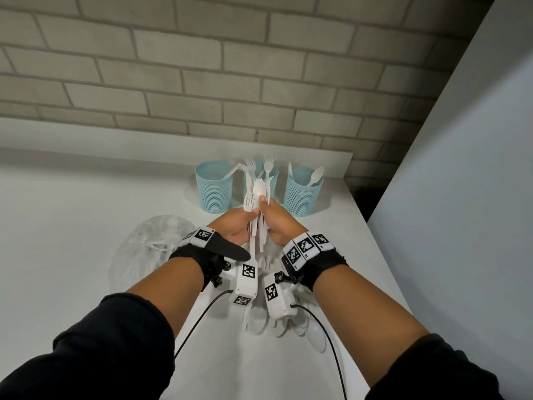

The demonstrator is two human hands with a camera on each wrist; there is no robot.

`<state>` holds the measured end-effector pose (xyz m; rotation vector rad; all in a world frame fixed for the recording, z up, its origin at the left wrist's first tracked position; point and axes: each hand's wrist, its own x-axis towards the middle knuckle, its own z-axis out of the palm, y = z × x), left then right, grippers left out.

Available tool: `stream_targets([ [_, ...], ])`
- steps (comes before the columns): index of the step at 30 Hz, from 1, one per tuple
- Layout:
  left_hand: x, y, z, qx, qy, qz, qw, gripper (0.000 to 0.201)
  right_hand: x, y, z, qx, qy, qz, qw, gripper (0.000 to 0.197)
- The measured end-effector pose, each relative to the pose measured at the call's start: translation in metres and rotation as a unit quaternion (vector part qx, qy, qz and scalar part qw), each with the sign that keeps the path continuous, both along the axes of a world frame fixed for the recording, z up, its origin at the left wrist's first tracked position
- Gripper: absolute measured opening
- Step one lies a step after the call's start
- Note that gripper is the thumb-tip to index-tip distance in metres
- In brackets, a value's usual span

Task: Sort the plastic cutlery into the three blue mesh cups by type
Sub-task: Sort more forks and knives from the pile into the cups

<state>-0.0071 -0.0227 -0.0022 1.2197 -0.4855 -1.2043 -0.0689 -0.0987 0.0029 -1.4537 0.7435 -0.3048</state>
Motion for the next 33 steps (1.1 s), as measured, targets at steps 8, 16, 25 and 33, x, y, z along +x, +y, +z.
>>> stream_targets([
  [8, 0.013, -0.006, -0.011, 0.048, -0.098, 0.072, 0.991, 0.034, -0.001, -0.014, -0.004, 0.056, -0.015, -0.01, 0.998, 0.039],
  [16, 0.02, 0.003, -0.011, 0.052, -0.091, 0.045, 0.993, 0.031, 0.005, -0.04, 0.007, 0.103, -0.084, -0.103, 0.986, 0.034],
  [25, 0.02, 0.009, -0.003, 0.034, -0.014, -0.008, 0.999, 0.007, 0.006, -0.046, 0.018, 0.119, -0.063, -0.009, 0.991, 0.023],
  [33, 0.027, 0.012, -0.004, 0.061, -0.041, -0.023, 0.997, 0.025, 0.014, -0.074, 0.024, 0.081, -0.236, -0.279, 0.927, 0.024],
])
